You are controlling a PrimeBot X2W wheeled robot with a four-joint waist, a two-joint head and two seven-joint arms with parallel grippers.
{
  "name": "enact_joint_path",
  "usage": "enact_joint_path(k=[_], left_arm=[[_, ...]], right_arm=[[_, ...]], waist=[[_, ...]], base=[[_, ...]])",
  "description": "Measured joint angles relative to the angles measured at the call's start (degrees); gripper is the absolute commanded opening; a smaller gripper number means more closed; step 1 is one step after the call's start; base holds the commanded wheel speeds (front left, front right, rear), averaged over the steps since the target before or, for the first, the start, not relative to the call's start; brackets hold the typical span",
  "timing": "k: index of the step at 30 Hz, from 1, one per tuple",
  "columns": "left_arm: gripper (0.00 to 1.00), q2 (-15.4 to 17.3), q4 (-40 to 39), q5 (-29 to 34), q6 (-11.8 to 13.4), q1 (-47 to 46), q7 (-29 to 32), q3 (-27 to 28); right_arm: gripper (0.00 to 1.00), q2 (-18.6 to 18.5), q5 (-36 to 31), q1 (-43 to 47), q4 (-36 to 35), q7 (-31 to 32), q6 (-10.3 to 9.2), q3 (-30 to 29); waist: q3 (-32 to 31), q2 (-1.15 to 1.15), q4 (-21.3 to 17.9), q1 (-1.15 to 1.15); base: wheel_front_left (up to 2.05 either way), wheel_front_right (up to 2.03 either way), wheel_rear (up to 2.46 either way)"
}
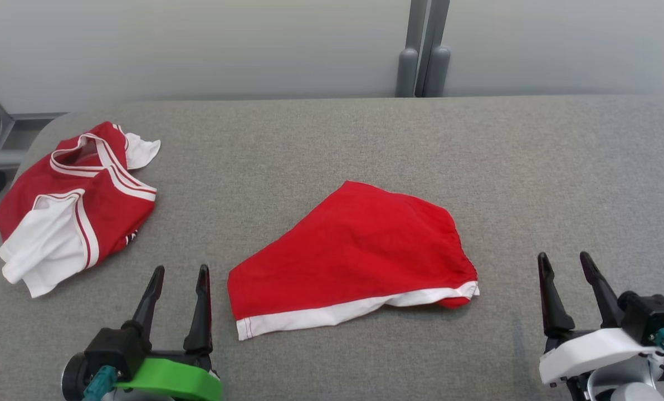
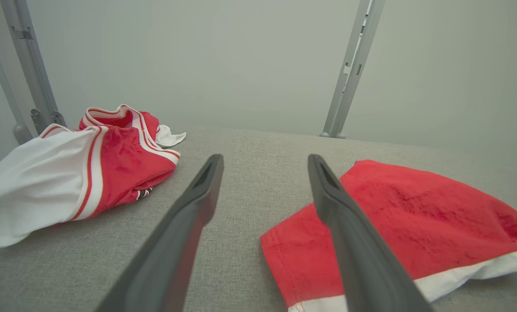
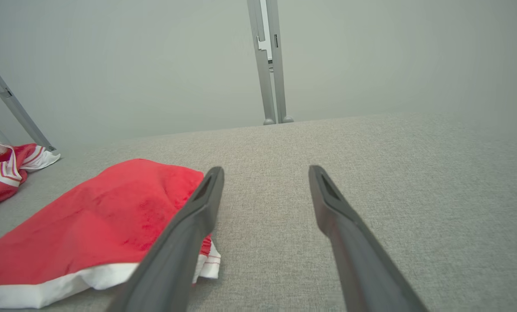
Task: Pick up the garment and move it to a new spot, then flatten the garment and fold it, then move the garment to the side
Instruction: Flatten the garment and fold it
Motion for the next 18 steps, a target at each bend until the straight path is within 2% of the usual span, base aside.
enact_joint_path(k=[4,7,18], left_arm=[[1.0,0.1,3.2,1.2,0.0,1.0,0.0,-0.3],[1.0,0.8,4.5,1.6,0.0,1.0,0.0,-0.3],[1.0,2.6,5.9,1.7,-0.5,1.5,0.0,-1.7]], right_arm=[[1.0,-0.1,-0.9,2.6,1.2,-0.1,0.0,2.3],[1.0,-1.6,-1.6,3.6,1.4,0.1,0.02,4.5],[1.0,-2.0,-2.0,5.4,1.2,0.7,0.02,5.2]], waist=[[-2.1,0.0,0.1,0.0],[-3.3,0.0,0.1,0.0],[-3.9,0.0,-0.1,0.0]], base=[[0.0,0.0,0.0],[0.0,0.0,0.0],[0.0,0.0,0.0]])
